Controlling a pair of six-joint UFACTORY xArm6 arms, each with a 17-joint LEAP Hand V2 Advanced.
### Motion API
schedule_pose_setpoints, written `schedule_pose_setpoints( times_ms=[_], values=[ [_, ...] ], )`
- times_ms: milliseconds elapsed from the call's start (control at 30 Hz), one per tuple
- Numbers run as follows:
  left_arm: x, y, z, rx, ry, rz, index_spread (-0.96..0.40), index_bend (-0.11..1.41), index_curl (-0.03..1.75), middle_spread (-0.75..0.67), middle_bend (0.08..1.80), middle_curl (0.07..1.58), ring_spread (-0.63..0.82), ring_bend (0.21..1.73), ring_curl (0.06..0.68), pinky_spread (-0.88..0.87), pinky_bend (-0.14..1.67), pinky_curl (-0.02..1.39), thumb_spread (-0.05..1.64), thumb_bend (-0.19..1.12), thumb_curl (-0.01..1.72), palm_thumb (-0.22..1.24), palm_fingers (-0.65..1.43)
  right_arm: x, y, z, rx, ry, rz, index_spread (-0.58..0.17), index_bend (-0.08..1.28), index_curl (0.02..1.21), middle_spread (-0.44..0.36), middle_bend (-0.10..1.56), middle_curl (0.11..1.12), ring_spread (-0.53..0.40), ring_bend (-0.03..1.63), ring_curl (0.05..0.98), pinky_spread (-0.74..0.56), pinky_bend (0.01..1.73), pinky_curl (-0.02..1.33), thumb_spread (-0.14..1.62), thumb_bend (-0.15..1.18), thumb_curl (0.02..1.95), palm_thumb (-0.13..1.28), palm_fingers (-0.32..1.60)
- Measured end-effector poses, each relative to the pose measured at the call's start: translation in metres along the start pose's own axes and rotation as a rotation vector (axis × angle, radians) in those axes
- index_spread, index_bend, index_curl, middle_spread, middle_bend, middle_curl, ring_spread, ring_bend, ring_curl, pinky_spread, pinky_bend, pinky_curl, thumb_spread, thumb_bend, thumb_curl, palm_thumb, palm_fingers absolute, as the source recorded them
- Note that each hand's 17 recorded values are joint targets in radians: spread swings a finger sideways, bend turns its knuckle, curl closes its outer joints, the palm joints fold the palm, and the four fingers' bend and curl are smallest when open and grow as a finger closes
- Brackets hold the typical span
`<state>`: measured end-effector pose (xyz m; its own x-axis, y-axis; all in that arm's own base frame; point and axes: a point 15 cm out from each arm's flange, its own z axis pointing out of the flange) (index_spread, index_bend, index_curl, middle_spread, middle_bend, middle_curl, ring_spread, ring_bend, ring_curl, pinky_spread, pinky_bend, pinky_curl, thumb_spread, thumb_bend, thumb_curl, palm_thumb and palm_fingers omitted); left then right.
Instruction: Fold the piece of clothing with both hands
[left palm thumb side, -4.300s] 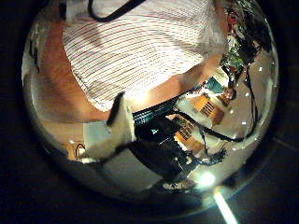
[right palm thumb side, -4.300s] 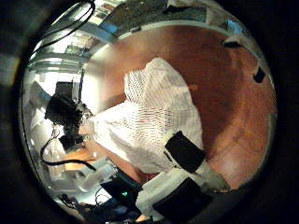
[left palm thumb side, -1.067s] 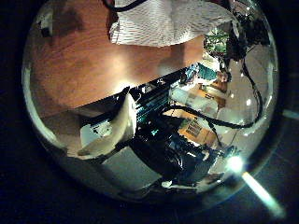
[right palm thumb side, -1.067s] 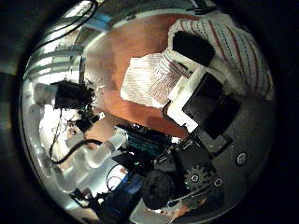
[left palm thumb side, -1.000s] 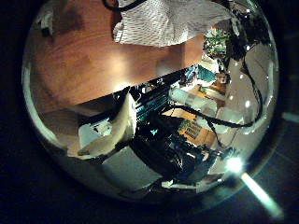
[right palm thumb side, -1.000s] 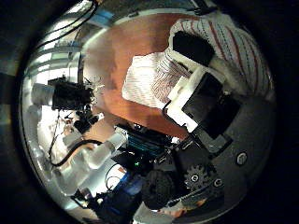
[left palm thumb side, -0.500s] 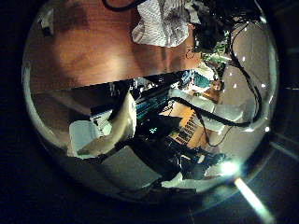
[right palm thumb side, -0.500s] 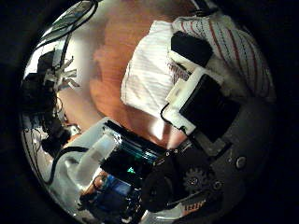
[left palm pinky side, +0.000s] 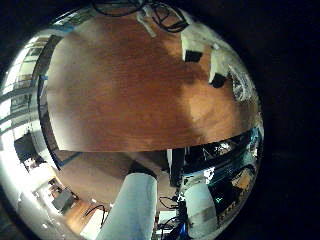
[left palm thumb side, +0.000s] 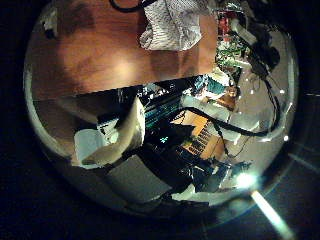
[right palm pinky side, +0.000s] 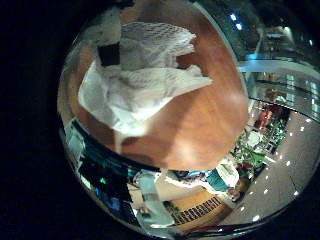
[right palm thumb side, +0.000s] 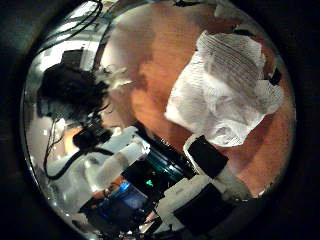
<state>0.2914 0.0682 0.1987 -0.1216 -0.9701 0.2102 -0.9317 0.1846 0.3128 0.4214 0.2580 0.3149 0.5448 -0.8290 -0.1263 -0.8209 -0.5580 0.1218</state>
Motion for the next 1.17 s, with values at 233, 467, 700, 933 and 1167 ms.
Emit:
schedule_pose_setpoints(
  times_ms=[233,467,700,933,1167],
  values=[
    [0.028,-0.007,-0.008,-0.012,-0.018,0.018,-0.01,0.17,0.34,0.08,0.23,0.41,-0.01,0.86,0.272,-0.01,0.51,0.48,1.17,-0.02,0.31,0.41,0.24,0.048,0.057,-0.056,0.117,-0.018,0.095,-0.395,0.22,0.44,-0.147,0.41,0.38,-0.045,0.96,0.389,0.16,1.07,0.54,1.26,0.01,0.6,0.82,0.13],
    [0.077,-0.012,-0.025,0.007,-0.04,0.04,-0.01,0.17,0.35,0.08,0.23,0.42,-0.02,0.86,0.271,-0.01,0.52,0.48,1.17,-0.02,0.31,0.41,0.24,0.097,0.129,-0.058,0.146,-0.015,0.194,-0.4,0.27,0.45,-0.165,0.47,0.39,-0.116,0.95,0.366,0.21,0.9,0.47,1.32,0.01,0.58,0.87,0.27],
    [0.117,-0.012,-0.036,-0.001,-0.075,0.022,-0.01,0.17,0.35,0.08,0.23,0.42,-0.02,0.86,0.269,-0.01,0.51,0.48,1.17,-0.02,0.31,0.4,0.24,0.12,0.162,-0.061,0.1,0.072,0.219,-0.409,0.28,0.45,-0.135,0.47,0.39,-0.108,0.92,0.342,0.24,0.8,0.41,1.35,-0.02,0.55,0.8,0.28],
    [0.127,-0.005,-0.039,-0.001,-0.092,-0.042,-0.01,0.18,0.37,0.09,0.24,0.42,0.01,0.83,0.258,0.08,0.42,0.45,1.17,-0.02,0.32,0.41,0.22,0.13,0.221,-0.052,-0.061,0.159,0.241,-0.414,0.28,0.44,-0.103,0.44,0.38,-0.078,0.83,0.303,0.3,0.71,0.36,1.4,-0.02,0.48,0.66,0.25],
    [0.112,0.002,-0.038,-0.004,-0.127,-0.066,-0.01,0.17,0.37,0.09,0.23,0.42,0.02,0.82,0.255,0.09,0.42,0.45,1.17,-0.02,0.32,0.41,0.23,0.128,0.242,-0.024,-0.133,0.145,0.248,-0.413,0.26,0.43,-0.084,0.39,0.37,-0.048,0.78,0.275,0.33,0.66,0.32,1.42,-0.01,0.43,0.61,0.27]
  ],
)
